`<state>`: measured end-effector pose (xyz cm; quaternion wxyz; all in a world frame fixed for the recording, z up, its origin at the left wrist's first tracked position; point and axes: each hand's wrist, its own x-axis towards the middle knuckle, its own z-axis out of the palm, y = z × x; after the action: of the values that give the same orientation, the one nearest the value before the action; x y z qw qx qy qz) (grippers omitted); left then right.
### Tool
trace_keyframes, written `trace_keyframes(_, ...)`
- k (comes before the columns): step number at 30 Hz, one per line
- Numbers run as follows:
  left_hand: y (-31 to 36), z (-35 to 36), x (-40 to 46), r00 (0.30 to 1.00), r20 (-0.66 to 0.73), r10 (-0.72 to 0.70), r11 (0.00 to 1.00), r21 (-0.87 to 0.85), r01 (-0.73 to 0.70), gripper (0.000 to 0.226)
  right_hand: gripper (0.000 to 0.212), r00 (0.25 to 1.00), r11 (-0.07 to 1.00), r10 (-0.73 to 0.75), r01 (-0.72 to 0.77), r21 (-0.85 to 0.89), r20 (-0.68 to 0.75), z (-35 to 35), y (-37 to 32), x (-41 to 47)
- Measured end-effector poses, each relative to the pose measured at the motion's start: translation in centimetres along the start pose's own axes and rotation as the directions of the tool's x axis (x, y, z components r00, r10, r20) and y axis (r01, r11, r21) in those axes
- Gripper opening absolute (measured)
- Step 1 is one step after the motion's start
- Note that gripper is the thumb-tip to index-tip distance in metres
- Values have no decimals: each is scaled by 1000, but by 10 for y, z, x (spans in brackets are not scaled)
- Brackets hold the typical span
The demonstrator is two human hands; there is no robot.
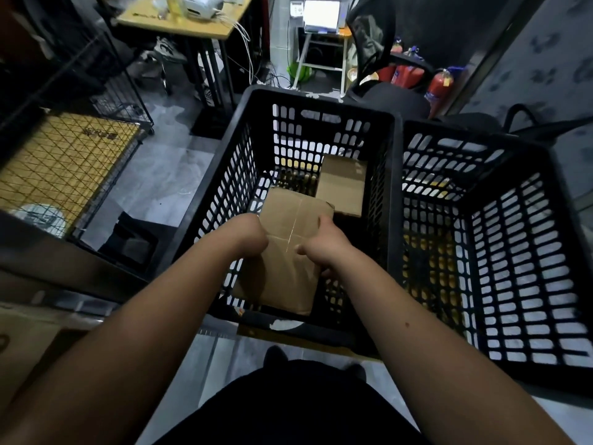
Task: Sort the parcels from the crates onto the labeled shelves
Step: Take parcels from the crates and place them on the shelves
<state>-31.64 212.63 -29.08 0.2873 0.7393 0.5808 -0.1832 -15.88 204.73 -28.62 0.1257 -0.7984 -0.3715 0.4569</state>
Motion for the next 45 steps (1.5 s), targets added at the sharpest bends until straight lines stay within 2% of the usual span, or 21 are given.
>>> trace_keyframes(7, 11, -18, -30, 995, -100, -4, 966, -257, -21, 10, 85, 998, 987, -58, 58, 150, -4, -31, -11, -24)
trace_keyframes(14, 24, -43, -54, 966, -260, 0, 943, -320, -86, 22, 80, 987, 961, -145, 159, 226, -75, -54, -21, -33)
trace_keyframes(17, 28, -54, -60, 935, -356, 5, 920, -365, -144, 24, 88, 971, 930, -186, 223, 291, -151, -66, -27, -33)
trace_keyframes(19, 31, -58, -59, 921, -389, 19, 852, -475, -219, 19, 95, 954, 905, -206, 271, 329, -219, -73, -31, -32)
trace_keyframes(22, 37, -62, -52, 909, -417, -24, 689, -665, -287, 36, 102, 938, 822, -191, 313, 475, -288, -81, -31, -28)
trace_keyframes(25, 42, -63, -51, 901, -426, -82, 550, -773, -315, 37, 102, 935, 747, -169, 327, 579, -311, -85, -28, -30)
trace_keyframes(27, 46, -61, -54, 910, -402, -102, 480, -821, -309, 46, 92, 937, 710, -192, 337, 619, -291, -88, -24, -30)
trace_keyframes(30, 42, -54, -44, 925, -370, -91, 372, -874, -313, 91, 66, 937, 634, -222, 349, 690, -270, -93, -20, -33)
trace_keyframes(33, 38, -45, -24, 927, -367, -72, 276, -901, -335, 102, 59, 944, 614, -203, 330, 717, -261, -96, -18, -34)
trace_keyframes(38, 57, -50, -68, 925, -377, -50, 218, -908, -358, 113, 52, 964, 582, -165, 265, 768, -207, -103, -18, -38)
trace_keyframes(40, 60, -51, -75, 929, -366, -62, 228, -911, -344, 105, 52, 967, 581, -157, 256, 772, -202, -106, -17, -38)
trace_keyframes(42, 58, -52, -75, 924, -375, -76, 240, -906, -348, 86, 54, 969, 603, -141, 246, 758, -202, -107, -15, -39)
trace_keyframes(43, 56, -52, -74, 921, -378, -94, 244, -906, -346, 85, 52, 970, 608, -133, 243, 756, -205, -106, -13, -39)
trace_keyframes(45, 51, -52, -68, 917, -371, -149, 255, -910, -327, 102, 45, 970, 604, -133, 241, 760, -201, -104, -11, -38)
